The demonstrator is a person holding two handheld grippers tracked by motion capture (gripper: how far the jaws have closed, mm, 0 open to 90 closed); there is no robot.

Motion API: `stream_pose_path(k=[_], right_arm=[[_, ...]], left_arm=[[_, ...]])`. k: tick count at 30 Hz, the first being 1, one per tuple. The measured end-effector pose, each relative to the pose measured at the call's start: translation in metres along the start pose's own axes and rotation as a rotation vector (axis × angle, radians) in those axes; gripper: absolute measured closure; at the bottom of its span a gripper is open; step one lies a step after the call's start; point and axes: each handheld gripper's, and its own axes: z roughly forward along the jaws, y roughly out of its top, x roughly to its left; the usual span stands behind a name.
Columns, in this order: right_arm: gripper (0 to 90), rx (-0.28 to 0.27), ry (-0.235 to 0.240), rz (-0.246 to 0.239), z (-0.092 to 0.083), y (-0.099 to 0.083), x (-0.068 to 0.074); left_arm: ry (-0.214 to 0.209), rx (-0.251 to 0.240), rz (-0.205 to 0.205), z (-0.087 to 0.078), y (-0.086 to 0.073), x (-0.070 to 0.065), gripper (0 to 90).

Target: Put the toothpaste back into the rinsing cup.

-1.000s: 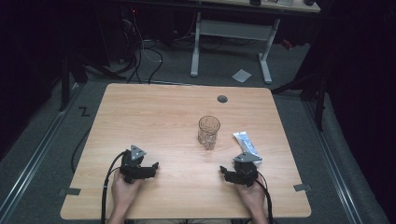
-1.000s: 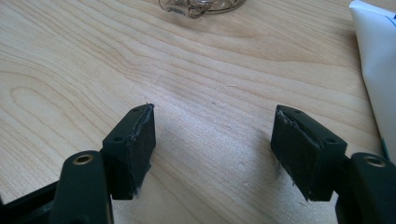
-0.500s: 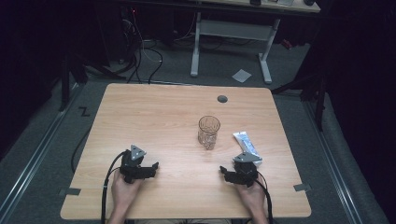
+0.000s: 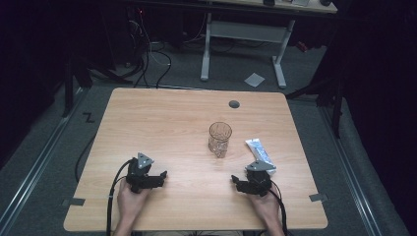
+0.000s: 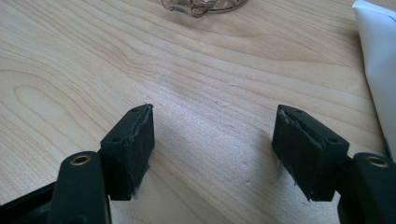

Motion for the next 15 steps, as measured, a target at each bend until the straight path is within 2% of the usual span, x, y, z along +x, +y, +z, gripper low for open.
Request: stream_pose_path(k=[15], right_arm=[[30.2, -0.001, 0.001, 0.006, -0.0009, -0.0005, -0.0006]], left_arm=[[0.0, 0.0, 0.0, 0.0, 0.0, 0.0, 15.9]])
